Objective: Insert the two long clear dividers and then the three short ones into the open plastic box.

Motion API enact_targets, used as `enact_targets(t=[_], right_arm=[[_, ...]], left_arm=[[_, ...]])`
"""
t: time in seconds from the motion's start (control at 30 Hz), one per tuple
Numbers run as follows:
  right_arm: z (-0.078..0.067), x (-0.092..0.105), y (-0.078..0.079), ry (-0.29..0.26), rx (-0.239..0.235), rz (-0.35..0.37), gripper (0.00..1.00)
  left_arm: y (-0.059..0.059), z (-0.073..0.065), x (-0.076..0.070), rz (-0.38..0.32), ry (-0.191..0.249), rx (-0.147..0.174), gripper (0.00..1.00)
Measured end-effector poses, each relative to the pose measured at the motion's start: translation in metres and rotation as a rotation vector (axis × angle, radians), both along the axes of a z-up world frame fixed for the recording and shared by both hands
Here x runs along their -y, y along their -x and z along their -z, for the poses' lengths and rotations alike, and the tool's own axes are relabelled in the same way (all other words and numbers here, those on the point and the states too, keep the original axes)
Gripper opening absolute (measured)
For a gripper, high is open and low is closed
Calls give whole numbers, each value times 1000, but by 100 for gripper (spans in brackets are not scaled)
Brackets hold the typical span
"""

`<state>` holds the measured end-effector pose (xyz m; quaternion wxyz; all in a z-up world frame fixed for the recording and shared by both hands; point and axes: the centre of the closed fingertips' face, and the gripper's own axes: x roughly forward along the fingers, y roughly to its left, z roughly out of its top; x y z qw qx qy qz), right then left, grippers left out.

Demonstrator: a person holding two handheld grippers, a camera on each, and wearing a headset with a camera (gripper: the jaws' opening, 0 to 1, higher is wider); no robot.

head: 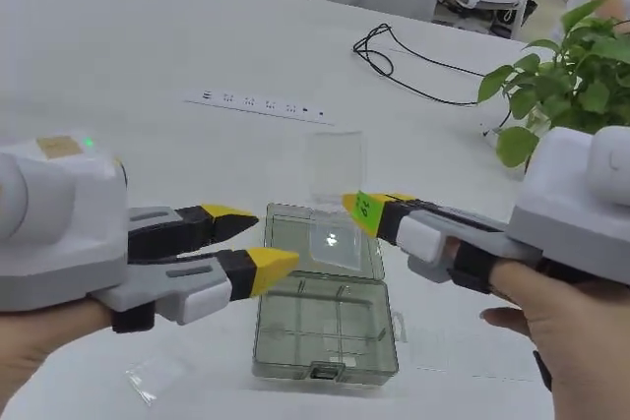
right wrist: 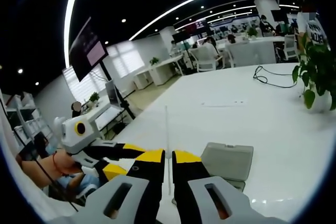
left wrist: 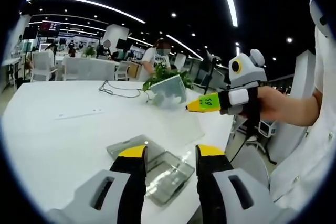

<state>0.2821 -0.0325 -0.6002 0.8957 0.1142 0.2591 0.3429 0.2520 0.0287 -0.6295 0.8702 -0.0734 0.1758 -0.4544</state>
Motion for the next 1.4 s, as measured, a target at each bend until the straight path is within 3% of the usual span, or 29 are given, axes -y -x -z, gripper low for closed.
enact_targets(t=[0.33, 0.47, 0.7, 0.83, 1.07, 1.4], right_arm=[[17, 19, -5, 57, -70, 54, 6], [28, 28, -5, 115, -89, 69, 6], [52, 40, -3, 174, -184, 95, 6], [63, 44, 0, 195, -243, 113, 6], [85, 50, 5, 218, -355, 153, 6], [118, 51, 9, 225, -486, 195, 6]], left_arm=[[6, 17, -17, 28, -56, 8, 52], [10, 24, -21, 55, -74, 13, 61], [18, 33, -22, 113, -92, 11, 78], [21, 36, -21, 146, -104, 41, 88], [26, 42, -20, 192, -114, 31, 93], [23, 48, -22, 211, -113, 18, 94]])
